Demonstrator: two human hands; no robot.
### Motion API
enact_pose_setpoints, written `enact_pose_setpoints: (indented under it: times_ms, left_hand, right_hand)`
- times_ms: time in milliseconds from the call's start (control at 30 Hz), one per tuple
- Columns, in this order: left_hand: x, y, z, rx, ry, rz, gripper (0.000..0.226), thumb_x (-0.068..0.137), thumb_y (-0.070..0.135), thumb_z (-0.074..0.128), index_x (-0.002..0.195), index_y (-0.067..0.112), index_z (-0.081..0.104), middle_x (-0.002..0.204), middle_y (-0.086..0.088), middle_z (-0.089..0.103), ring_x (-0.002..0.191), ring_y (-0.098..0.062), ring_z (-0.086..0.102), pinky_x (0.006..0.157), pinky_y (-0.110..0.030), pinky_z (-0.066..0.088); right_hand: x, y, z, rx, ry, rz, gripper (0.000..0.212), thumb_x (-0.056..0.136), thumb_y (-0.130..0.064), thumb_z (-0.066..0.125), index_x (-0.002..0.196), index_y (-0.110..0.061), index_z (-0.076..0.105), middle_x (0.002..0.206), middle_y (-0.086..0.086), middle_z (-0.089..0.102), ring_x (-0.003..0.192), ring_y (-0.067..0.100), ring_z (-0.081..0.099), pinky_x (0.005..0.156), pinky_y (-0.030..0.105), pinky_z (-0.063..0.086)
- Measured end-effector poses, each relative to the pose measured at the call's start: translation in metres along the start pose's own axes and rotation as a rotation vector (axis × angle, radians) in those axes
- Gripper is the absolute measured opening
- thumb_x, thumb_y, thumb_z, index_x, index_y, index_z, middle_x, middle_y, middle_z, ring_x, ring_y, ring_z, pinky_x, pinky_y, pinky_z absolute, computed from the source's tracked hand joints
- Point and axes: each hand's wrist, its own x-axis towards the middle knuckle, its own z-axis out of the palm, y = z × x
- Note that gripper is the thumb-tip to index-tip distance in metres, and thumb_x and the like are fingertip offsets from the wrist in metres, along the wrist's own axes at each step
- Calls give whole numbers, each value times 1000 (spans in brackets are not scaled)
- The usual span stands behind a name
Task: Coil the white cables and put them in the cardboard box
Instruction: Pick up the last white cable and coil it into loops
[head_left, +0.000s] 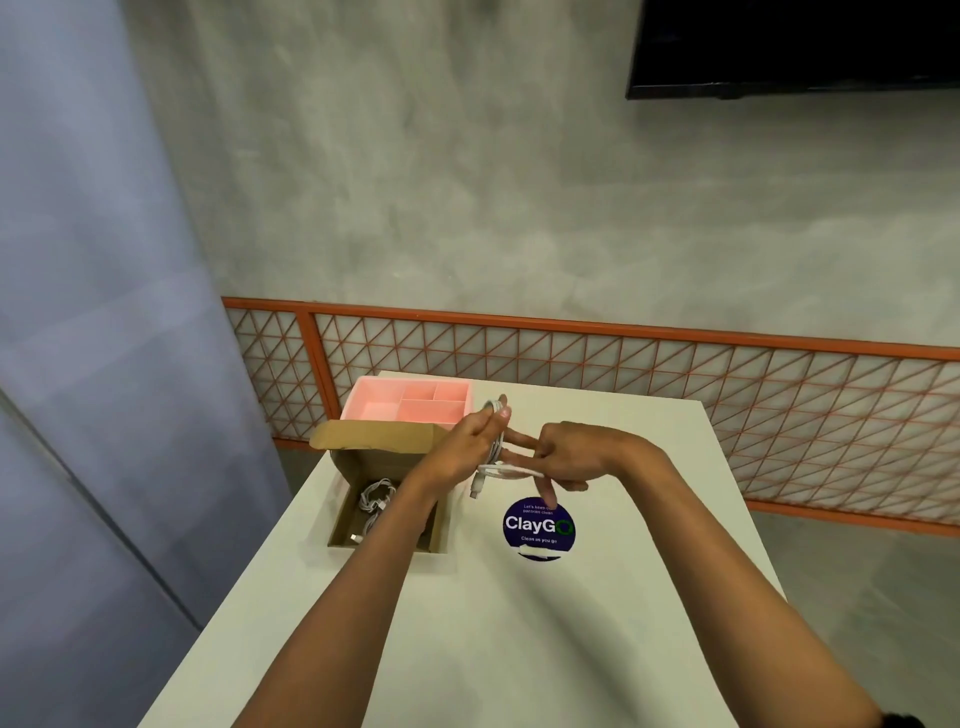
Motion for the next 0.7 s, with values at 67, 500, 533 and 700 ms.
enact_pose_setpoints:
  times_ms: [67,500,533,700]
  left_hand:
    - [2,-7,-4,162,-57,-27,39,102,37,31,131,13,43,113,-11,68,100,-23,68,98,-43,48]
    - [-10,-23,0,-209,-280,-146,46,101,34,33,138,10,46,43,1,39,39,-11,30,78,-26,54]
    - [-12,-24,0,-297,-287,-142,47,99,35,35,135,10,51,42,2,36,36,-8,25,68,-22,52]
    - [-20,-29,-9,-730,-418,-121,48,96,32,45,134,3,51,38,6,32,30,-9,17,42,-18,22]
  right_hand:
    - [-7,1,-10,0,93,0,63,91,-57,45,51,-12,61,43,-2,47,46,10,44,64,25,44]
    - [-17,29,-54,453,720,-53,53,84,-48,64,52,-11,45,45,0,39,43,9,35,63,27,39]
    - [-15,31,-54,489,786,-41,52,85,-45,64,53,-8,46,46,1,39,44,10,35,61,26,38]
    - [-7,41,-51,708,1007,31,47,88,-36,65,54,-8,48,48,-1,41,41,7,36,42,10,33]
